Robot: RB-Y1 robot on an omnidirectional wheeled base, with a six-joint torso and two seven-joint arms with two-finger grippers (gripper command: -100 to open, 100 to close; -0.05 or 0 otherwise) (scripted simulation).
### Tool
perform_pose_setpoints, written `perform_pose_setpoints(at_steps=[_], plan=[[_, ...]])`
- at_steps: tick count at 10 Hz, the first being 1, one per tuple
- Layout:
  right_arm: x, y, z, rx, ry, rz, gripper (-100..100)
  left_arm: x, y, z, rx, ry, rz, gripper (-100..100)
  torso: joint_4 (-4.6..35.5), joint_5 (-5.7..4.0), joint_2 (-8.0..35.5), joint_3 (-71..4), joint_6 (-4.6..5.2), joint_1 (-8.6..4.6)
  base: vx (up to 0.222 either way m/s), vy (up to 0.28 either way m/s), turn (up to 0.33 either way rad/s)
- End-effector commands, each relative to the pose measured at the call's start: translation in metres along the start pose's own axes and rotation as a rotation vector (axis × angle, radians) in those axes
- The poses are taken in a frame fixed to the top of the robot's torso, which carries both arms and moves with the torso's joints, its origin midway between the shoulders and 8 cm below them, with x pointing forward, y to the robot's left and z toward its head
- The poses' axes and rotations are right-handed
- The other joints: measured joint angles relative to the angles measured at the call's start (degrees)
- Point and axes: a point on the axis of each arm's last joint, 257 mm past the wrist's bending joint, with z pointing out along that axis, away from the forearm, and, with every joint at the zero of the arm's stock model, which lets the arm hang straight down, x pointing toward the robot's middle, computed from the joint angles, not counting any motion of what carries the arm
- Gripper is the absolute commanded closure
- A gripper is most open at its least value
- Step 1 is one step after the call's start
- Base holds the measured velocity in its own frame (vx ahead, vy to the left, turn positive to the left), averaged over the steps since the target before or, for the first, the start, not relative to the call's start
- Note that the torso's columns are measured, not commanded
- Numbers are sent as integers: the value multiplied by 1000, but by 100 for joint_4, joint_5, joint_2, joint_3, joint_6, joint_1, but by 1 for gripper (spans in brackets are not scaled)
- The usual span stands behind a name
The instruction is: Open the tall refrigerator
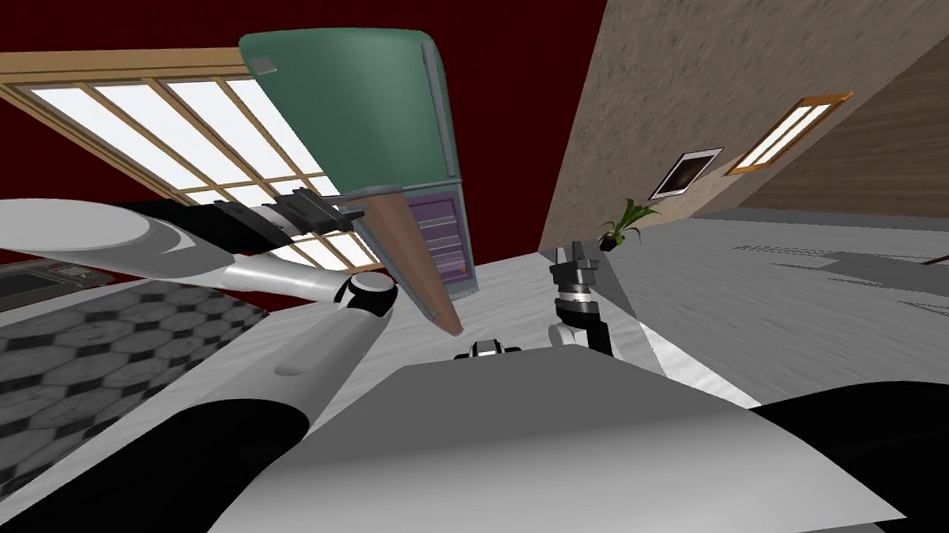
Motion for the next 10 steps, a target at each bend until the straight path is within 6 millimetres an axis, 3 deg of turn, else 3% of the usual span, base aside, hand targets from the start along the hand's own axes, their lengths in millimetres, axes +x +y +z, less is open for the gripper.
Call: perform_pose_setpoints(at_steps=[1, 9, 10], plan=[[0, 0, 0, 0, 0, 0, 0, 7, 11, 8, -34, 34, -7, 100, 1, 10, -5, -3, -19, 8, -144, 260, -37], [0, 0, 0, 0, 0, 0, 0, 34, 42, 31, -140, 144, -23, 100, -23, 4, -55, -40, 0, -3, -117, 257, -58], [0, 0, 0, 0, 0, 0, 0, 43, 30, 36, -129, 133, -15, -100, -24, 3, -53, -38, 3, -4, -85, 141, -59]])
